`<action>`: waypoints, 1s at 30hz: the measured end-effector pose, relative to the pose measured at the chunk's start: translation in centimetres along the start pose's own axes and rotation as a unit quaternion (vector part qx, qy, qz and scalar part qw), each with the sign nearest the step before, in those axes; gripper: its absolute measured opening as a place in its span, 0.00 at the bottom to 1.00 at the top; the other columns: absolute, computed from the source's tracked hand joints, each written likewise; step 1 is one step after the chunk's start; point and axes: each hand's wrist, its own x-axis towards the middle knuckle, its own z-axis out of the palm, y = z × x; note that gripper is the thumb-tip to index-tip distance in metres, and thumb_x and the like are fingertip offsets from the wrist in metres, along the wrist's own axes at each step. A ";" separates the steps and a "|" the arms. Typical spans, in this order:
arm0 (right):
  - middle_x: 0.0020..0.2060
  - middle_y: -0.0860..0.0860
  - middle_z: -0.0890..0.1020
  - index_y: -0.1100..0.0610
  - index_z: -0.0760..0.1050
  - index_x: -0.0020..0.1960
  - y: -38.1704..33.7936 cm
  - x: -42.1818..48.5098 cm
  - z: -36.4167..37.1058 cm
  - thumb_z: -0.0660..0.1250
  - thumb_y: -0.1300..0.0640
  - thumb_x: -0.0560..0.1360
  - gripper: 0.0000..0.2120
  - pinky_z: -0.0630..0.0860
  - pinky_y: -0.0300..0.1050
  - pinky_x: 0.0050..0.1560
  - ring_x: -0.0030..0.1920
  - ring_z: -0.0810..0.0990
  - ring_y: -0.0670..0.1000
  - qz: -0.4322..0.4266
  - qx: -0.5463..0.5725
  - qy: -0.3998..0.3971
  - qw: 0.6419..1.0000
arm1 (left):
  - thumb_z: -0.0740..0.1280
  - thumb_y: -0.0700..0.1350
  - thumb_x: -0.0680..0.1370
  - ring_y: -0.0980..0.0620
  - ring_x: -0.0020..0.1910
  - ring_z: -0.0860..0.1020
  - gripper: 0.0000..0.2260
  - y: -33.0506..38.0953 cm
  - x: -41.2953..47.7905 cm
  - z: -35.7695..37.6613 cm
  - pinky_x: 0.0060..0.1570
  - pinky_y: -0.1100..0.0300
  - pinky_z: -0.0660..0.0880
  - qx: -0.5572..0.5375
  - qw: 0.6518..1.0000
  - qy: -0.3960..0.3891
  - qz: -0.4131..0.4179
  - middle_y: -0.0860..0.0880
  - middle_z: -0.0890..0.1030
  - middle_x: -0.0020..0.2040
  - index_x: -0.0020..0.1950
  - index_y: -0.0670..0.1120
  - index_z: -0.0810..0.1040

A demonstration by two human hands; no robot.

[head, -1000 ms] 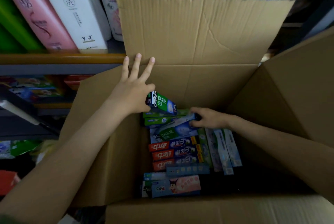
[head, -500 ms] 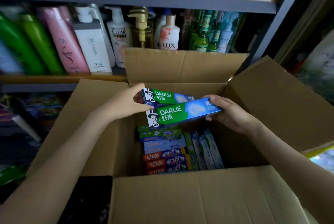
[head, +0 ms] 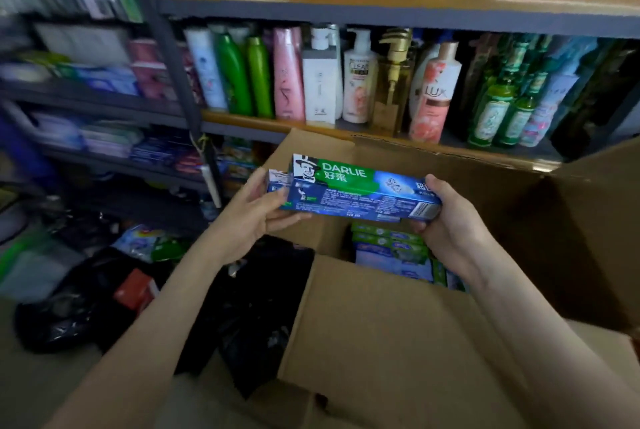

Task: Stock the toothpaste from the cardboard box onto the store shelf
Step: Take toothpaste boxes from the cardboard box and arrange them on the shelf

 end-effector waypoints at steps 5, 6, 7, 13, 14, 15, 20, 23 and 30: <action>0.34 0.50 0.78 0.53 0.69 0.43 0.8 -0.7 7.3 0.58 0.51 0.81 0.10 0.59 0.39 0.29 0.23 0.69 0.44 0.021 -0.006 -0.008 1.000 | 0.74 0.46 0.72 0.51 0.46 0.84 0.17 1.0 -2.6 -5.6 0.43 0.59 0.80 -0.074 0.996 0.042 0.037 0.55 0.85 0.49 0.55 0.52 0.70; 0.32 0.50 0.77 0.53 0.68 0.43 1.1 -0.6 9.0 0.57 0.51 0.81 0.10 0.59 0.39 0.29 0.22 0.68 0.45 0.022 -0.010 -0.009 1.000 | 0.79 0.48 0.67 0.51 0.45 0.84 0.23 1.2 -3.0 -7.0 0.43 0.59 0.80 -0.090 0.994 0.054 0.042 0.55 0.85 0.48 0.54 0.54 0.70; 0.31 0.50 0.77 0.53 0.68 0.42 1.5 -0.5 10.8 0.57 0.51 0.82 0.11 0.59 0.40 0.29 0.22 0.67 0.45 0.024 -0.012 -0.012 1.000 | 0.82 0.50 0.60 0.51 0.45 0.84 0.29 1.4 -3.5 -8.7 0.42 0.59 0.80 -0.107 0.991 0.063 0.051 0.54 0.85 0.47 0.54 0.54 0.70; 0.23 0.49 0.72 0.53 0.67 0.39 6.9 1.2 23.9 0.55 0.52 0.82 0.13 0.56 0.41 0.27 0.18 0.62 0.46 0.016 -0.011 -0.014 1.000 | 0.83 0.57 0.56 0.50 0.47 0.84 0.36 2.4 -6.2 -21.4 0.46 0.59 0.80 -0.141 0.980 0.122 0.074 0.51 0.84 0.52 0.58 0.51 0.71; 0.23 0.49 0.72 0.52 0.67 0.39 8.2 1.6 26.4 0.55 0.52 0.81 0.13 0.56 0.40 0.26 0.19 0.62 0.46 0.019 -0.007 -0.012 1.000 | 0.83 0.56 0.56 0.50 0.47 0.84 0.35 2.6 -6.7 -23.8 0.45 0.59 0.81 -0.146 0.978 0.130 0.073 0.51 0.84 0.52 0.57 0.51 0.72; 0.24 0.49 0.72 0.52 0.67 0.38 9.6 2.0 29.0 0.56 0.51 0.81 0.13 0.57 0.38 0.24 0.19 0.62 0.46 0.024 0.001 -0.008 1.000 | 0.83 0.56 0.56 0.50 0.47 0.84 0.34 2.9 -7.2 -26.3 0.45 0.60 0.81 -0.148 0.977 0.135 0.074 0.51 0.84 0.51 0.56 0.51 0.72; 0.26 0.49 0.73 0.52 0.68 0.39 15.7 4.7 40.7 0.56 0.50 0.81 0.13 0.57 0.34 0.21 0.16 0.62 0.45 0.076 0.025 -0.006 0.997 | 0.85 0.56 0.52 0.51 0.45 0.84 0.45 4.4 -9.0 -38.6 0.38 0.62 0.80 -0.179 0.964 0.191 0.055 0.49 0.85 0.50 0.63 0.49 0.69; 0.21 0.47 0.73 0.51 0.68 0.40 17.9 6.3 46.2 0.54 0.51 0.82 0.13 0.58 0.32 0.21 0.16 0.63 0.45 0.105 0.052 -0.022 0.993 | 0.85 0.57 0.51 0.51 0.49 0.84 0.51 5.0 -9.0 -44.5 0.41 0.61 0.81 -0.194 0.957 0.206 0.055 0.50 0.84 0.52 0.69 0.47 0.66; 0.35 0.49 0.81 0.52 0.74 0.44 21.0 10.1 57.2 0.58 0.48 0.81 0.12 0.70 0.43 0.36 0.35 0.76 0.50 0.050 -0.054 -0.091 0.993 | 0.84 0.56 0.56 0.48 0.55 0.81 0.58 5.1 -5.9 -55.7 0.51 0.55 0.80 -0.244 0.942 0.223 0.061 0.47 0.80 0.63 0.78 0.49 0.56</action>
